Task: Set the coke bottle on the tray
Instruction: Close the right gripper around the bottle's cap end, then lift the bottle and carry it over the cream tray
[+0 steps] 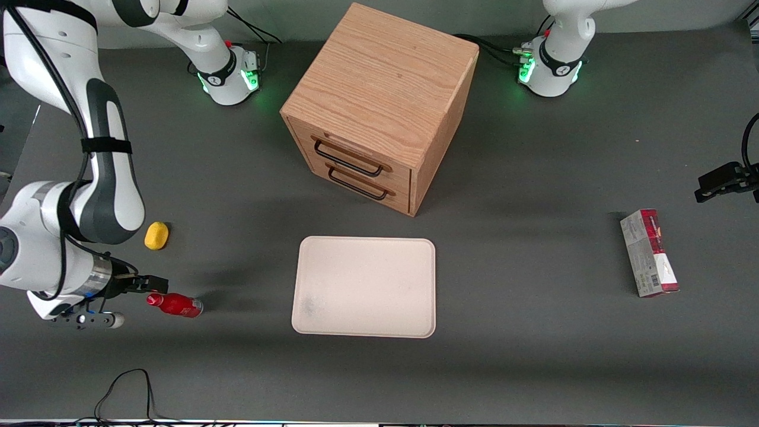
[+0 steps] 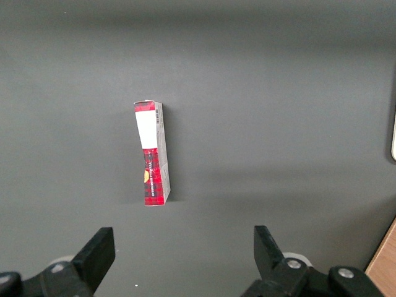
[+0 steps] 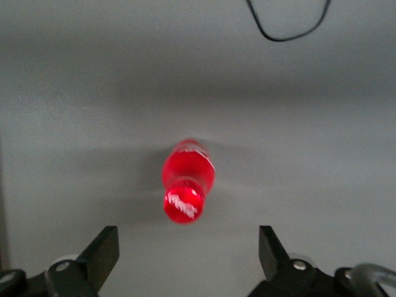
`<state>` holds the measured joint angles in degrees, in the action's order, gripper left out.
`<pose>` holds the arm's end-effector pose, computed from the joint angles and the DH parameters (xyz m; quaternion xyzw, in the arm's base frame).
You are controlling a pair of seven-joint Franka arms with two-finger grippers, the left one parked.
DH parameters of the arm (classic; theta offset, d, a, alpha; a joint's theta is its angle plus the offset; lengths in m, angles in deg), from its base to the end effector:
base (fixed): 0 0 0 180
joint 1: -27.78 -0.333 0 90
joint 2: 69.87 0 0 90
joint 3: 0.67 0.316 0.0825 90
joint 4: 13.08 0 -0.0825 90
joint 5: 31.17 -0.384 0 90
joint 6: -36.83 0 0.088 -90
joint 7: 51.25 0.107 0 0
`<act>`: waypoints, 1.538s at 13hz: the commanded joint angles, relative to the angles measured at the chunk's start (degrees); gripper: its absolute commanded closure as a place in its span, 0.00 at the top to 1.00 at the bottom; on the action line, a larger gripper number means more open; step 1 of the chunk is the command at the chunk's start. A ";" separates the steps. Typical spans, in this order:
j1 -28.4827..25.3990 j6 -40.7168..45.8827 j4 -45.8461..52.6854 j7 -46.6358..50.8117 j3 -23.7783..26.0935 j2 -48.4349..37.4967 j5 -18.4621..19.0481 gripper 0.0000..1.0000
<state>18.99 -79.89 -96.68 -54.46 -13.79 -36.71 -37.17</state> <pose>0.7096 -0.0193 0.3540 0.9998 -0.0145 0.0064 0.0156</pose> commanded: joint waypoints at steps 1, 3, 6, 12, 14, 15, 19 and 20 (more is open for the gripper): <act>-0.18 -2.45 1.95 -3.03 -0.59 2.78 -3.57 1.00; -0.18 -4.39 1.86 -3.12 -0.50 3.75 -3.67 1.00; -0.18 -4.49 1.69 -3.21 -0.50 4.37 -3.67 0.81; -0.26 -4.04 1.42 -4.44 -0.50 3.67 -3.85 0.13; -0.62 -2.48 3.78 -3.83 -0.41 2.61 -3.58 0.06; -0.79 1.19 7.10 -3.65 -0.33 2.35 -2.62 0.06; -0.88 21.31 24.85 -2.95 2.30 2.43 -0.51 0.07; -1.23 24.75 27.85 -1.90 3.79 2.43 -0.51 0.07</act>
<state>17.98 -61.94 -76.52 -56.98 -12.33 -34.80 -38.79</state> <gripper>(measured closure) 0.661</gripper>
